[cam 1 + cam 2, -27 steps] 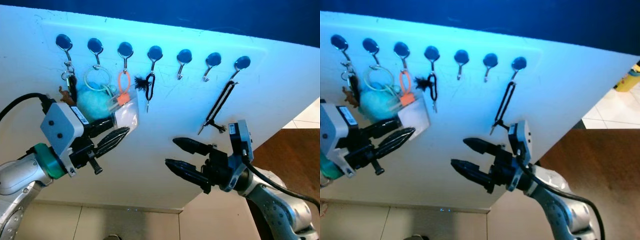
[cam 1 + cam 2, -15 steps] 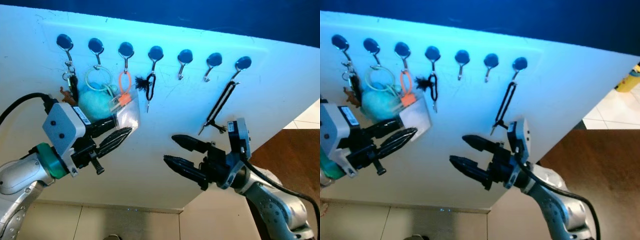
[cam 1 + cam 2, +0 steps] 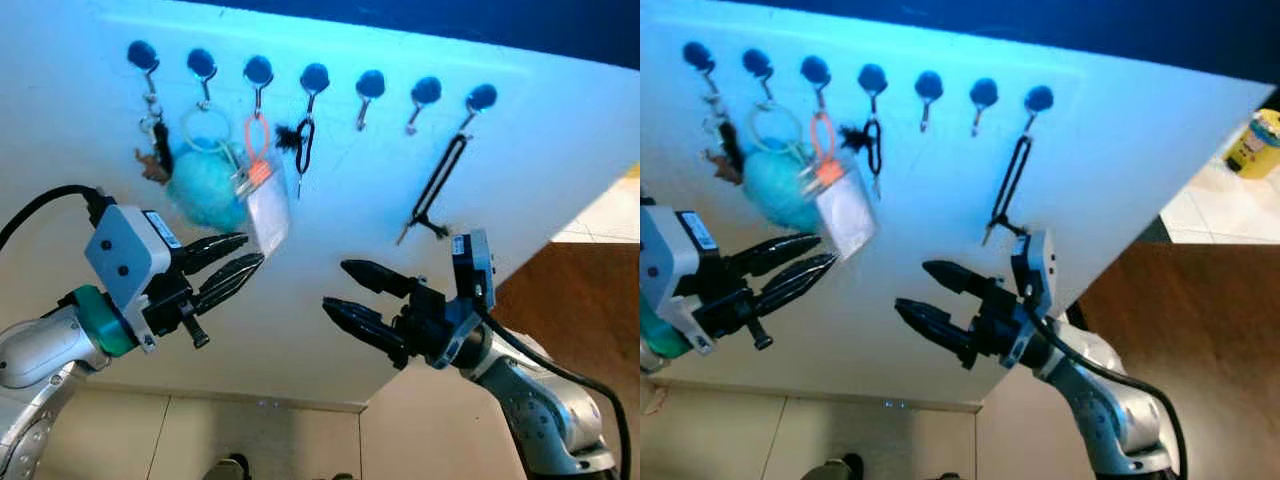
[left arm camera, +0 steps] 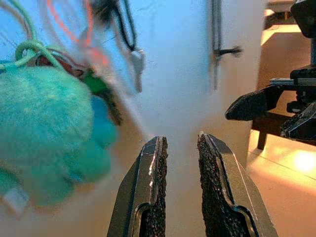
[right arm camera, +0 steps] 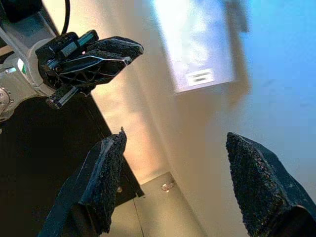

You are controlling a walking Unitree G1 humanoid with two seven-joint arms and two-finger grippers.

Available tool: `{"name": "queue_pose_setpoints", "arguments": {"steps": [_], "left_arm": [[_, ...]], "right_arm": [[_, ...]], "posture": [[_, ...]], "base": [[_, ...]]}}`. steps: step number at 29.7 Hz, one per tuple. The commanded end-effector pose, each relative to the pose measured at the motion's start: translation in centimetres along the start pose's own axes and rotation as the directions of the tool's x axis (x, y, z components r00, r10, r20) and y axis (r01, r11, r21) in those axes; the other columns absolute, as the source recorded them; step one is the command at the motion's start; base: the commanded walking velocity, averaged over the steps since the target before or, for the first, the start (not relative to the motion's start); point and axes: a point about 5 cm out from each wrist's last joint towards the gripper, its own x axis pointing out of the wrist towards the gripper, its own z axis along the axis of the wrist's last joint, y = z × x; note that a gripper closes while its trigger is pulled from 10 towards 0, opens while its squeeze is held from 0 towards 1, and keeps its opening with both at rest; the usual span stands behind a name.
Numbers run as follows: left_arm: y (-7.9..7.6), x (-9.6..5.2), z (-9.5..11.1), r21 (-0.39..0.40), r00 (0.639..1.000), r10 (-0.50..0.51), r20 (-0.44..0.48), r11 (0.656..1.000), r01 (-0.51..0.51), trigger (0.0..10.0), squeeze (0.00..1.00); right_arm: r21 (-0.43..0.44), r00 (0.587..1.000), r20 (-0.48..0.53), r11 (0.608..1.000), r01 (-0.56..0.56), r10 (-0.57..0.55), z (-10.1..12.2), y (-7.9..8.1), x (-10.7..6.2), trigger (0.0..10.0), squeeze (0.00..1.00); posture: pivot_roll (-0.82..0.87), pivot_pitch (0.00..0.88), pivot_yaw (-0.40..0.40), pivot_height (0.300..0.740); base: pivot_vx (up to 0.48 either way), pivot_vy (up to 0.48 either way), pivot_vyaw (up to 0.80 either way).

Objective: Hang keys on a hook

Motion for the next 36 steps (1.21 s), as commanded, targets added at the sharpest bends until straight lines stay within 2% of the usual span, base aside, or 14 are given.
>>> {"name": "queue_pose_setpoints", "arguments": {"steps": [1,16,20,25,32,36], "left_arm": [[-0.1,0.0,0.0,-0.004,1.000,-0.010,-0.002,1.000,0.010,10.0,0.00],[0.0,0.1,0.0,-0.004,1.000,-0.009,0.002,1.000,0.009,10.0,0.00],[0.1,0.1,-0.1,-0.003,1.000,0.002,0.001,1.000,-0.002,10.0,0.00],[0.6,0.7,-0.2,0.006,0.998,0.070,-0.006,0.998,-0.070,10.0,0.00],[1.0,1.2,-0.1,0.009,0.994,0.105,0.001,0.994,-0.105,10.0,0.00],[1.8,2.0,-0.1,-0.008,0.985,0.172,0.008,0.985,-0.172,10.0,0.00]], "right_arm": [[-0.005,1.000,0.000,1.000,0.015,-0.015,-0.1,-0.2,0.0,10.0,0.00],[-0.004,0.999,0.010,0.999,0.049,-0.049,-0.1,-0.6,0.1,10.0,0.00],[0.022,0.998,0.026,0.998,0.051,-0.052,-0.2,-0.6,0.3,10.0,0.00],[0.084,0.992,0.103,0.994,0.070,-0.079,0.9,-1.2,0.5,10.0,0.00],[0.094,0.990,0.114,0.993,0.067,-0.078,1.1,-1.2,0.5,10.0,0.00],[0.096,0.991,0.114,0.994,0.059,-0.070,1.1,-1.1,0.5,10.0,0.00]], "posture": [[0.06,0.000,0.000,0.740],[0.06,0.000,-0.003,0.740],[0.06,0.000,-0.004,0.740],[0.07,0.000,-0.002,0.740],[0.06,0.000,-0.001,0.740],[0.05,0.000,0.003,0.740]], "base": [[-0.326,0.000,0.00],[-0.325,0.000,0.00],[-0.300,0.000,0.00],[0.000,0.000,-0.75],[0.000,0.000,-0.80],[0.000,0.000,-0.80]]}}
